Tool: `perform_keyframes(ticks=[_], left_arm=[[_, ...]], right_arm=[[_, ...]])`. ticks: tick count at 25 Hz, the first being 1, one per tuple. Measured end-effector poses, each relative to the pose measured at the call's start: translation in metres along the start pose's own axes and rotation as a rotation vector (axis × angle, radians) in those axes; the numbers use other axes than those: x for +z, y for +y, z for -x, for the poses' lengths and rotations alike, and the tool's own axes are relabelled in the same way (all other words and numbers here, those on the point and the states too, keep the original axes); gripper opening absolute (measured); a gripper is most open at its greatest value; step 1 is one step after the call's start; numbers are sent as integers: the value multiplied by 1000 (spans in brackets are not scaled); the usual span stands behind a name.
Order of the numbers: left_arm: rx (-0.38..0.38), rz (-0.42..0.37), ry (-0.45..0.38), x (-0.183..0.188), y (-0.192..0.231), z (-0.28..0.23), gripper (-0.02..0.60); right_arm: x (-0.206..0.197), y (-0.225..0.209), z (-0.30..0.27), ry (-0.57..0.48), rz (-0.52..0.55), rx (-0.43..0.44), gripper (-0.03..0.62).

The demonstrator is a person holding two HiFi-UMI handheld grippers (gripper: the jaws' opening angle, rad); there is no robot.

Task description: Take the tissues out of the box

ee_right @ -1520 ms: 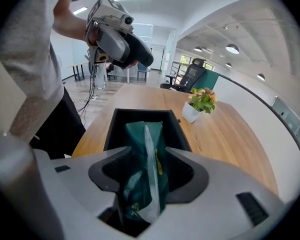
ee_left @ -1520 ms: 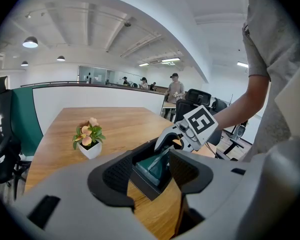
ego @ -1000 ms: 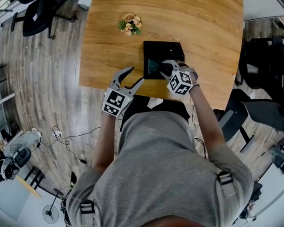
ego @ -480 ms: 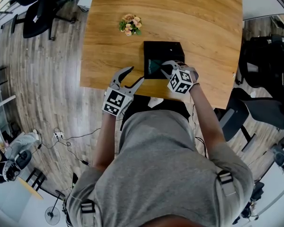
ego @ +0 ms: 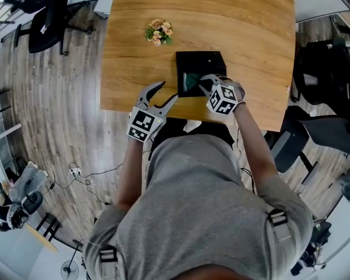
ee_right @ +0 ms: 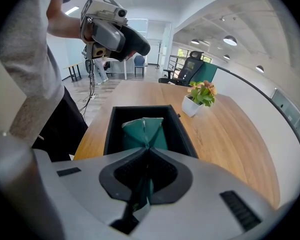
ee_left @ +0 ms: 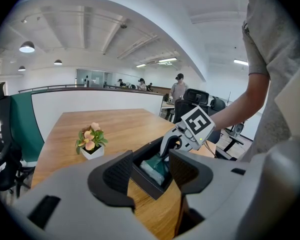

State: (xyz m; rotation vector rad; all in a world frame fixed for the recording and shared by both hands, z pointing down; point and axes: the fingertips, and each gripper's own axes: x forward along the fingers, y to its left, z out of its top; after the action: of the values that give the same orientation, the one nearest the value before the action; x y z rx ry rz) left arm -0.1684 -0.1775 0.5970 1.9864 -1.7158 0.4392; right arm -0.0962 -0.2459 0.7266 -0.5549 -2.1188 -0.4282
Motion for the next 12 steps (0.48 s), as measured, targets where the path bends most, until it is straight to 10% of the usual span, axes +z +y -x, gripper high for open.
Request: perform_keyframes(ticks=[12], left_arm=[[-25, -37, -24, 9, -4, 1, 241]], right_arm=[[5, -4, 10, 16, 5, -45, 20]])
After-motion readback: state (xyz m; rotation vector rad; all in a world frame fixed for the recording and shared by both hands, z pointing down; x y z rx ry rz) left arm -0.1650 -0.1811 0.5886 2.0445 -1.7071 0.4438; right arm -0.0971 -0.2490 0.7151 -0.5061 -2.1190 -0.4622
